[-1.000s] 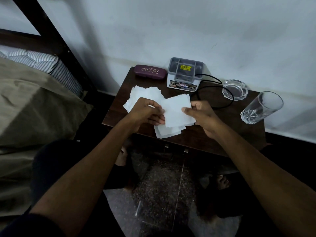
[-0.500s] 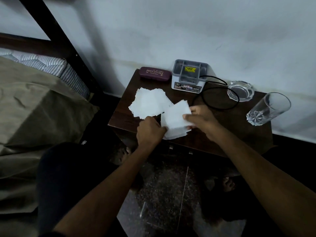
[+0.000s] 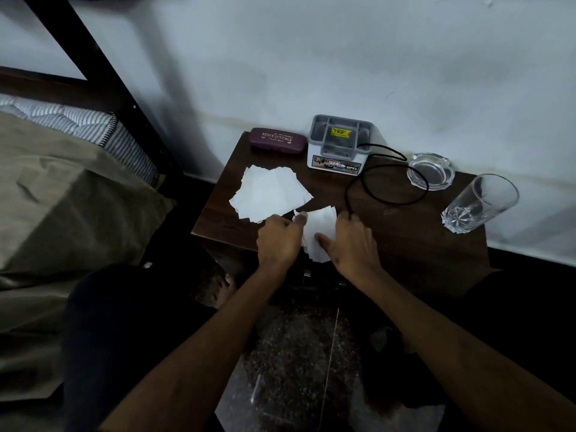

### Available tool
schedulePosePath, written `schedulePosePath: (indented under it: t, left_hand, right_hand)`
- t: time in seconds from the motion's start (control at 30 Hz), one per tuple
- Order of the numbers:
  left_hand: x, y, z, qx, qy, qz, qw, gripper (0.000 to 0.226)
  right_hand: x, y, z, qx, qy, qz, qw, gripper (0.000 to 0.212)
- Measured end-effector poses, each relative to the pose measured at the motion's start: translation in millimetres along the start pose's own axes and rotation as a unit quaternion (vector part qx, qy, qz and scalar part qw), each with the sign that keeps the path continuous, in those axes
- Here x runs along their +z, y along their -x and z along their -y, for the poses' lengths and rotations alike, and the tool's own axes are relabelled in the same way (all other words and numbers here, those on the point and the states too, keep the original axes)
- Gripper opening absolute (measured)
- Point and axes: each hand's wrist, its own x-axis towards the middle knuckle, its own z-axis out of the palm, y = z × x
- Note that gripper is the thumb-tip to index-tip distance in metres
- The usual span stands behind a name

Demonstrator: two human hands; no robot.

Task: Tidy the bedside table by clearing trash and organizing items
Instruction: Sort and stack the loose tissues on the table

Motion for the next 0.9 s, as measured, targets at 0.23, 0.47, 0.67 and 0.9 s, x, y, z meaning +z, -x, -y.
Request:
schedulePosePath:
  t: [0.23, 0.47, 0.67, 0.9]
  left_hand:
    - [-0.2, -0.2, -13.4, 0.039, -0.005, 0.021, 0.999, 0.042]
    - [-41.7, -12.8, -72.0, 0.051, 0.271, 0.189, 0.942, 0.027]
    - [-42.7, -35.3, -54.8, 0.072, 0.205, 0.202, 0.955, 0.028]
    - [-30.7, -49.9, -46.8, 0.068, 0.212, 0.205, 0.953, 0.034]
  right_hand:
    - [-17.0, -12.7, -16.6, -0.02, -0.061, -0.054, 0.996, 0.046]
    - [-61.0, -27.6, -2.6, 0.039, -0.587, 0.168, 0.791, 0.059]
    - [-61.5, -31.7, -4.9, 0.02, -0.645, 0.167, 0.745, 0.045]
    - [-64.5, -40.0, -9.5, 0.04, -0.574, 0.109, 0.811, 0.048]
